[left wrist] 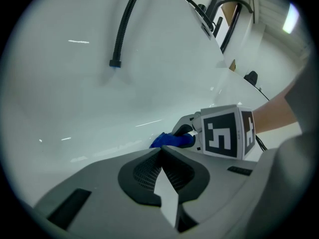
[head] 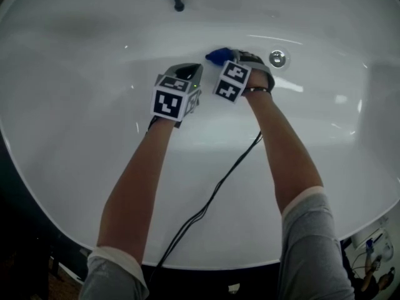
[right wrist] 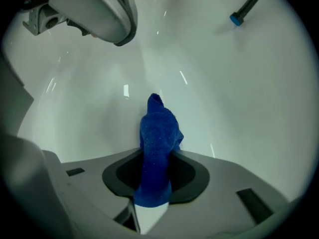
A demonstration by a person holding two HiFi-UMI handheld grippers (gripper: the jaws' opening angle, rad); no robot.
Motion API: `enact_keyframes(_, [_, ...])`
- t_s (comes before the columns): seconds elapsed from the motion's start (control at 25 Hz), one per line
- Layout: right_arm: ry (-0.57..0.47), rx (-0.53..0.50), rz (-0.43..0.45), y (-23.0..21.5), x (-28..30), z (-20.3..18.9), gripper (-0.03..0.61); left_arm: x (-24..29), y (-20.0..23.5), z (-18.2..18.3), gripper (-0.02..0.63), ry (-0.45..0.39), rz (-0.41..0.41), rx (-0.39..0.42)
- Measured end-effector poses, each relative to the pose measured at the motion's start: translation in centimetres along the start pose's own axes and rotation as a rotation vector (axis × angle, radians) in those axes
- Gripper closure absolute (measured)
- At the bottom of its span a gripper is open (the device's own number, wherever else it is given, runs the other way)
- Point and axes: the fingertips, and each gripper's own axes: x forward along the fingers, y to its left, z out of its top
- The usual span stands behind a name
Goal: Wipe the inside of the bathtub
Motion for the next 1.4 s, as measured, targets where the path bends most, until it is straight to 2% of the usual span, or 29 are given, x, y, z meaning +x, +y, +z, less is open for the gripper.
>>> enact_keyframes(0.32, [0.019, 0.030, -0.138, -5.8, 0.9, 1.9, 0.456, 0.6, 0.9, 0.3, 0.611, -0.014, 0.006, -0.011])
enact_keyframes(0.52, [0.025, 0.144, -0.258, -10.2, 0.5, 1.5, 0.456, 0.4, 1.2, -0.1, 0.611, -0.010, 0.018, -0.015])
enact_keyframes(0.76, [-0.016, 0.209, -0.302, -12.0, -1.0, 1.9, 0.457, -0.1, 1.4, 0.1, 0.611, -0.022, 0.023, -0.034])
enact_keyframes(1.12, [-0.119, 0.381, -0.377, -14.8, -6.8, 3.3, 0.459, -1.7, -0.1, 3.4, 0.611, -0.061, 0.020, -0.017])
enact_keyframes(1.4, [-0.168, 0.618, -0.375, -17.3, -12.3, 4.0, 0.460, -5.5, -0.2, 8.2, 0.611, -0.104, 0.039, 0.008])
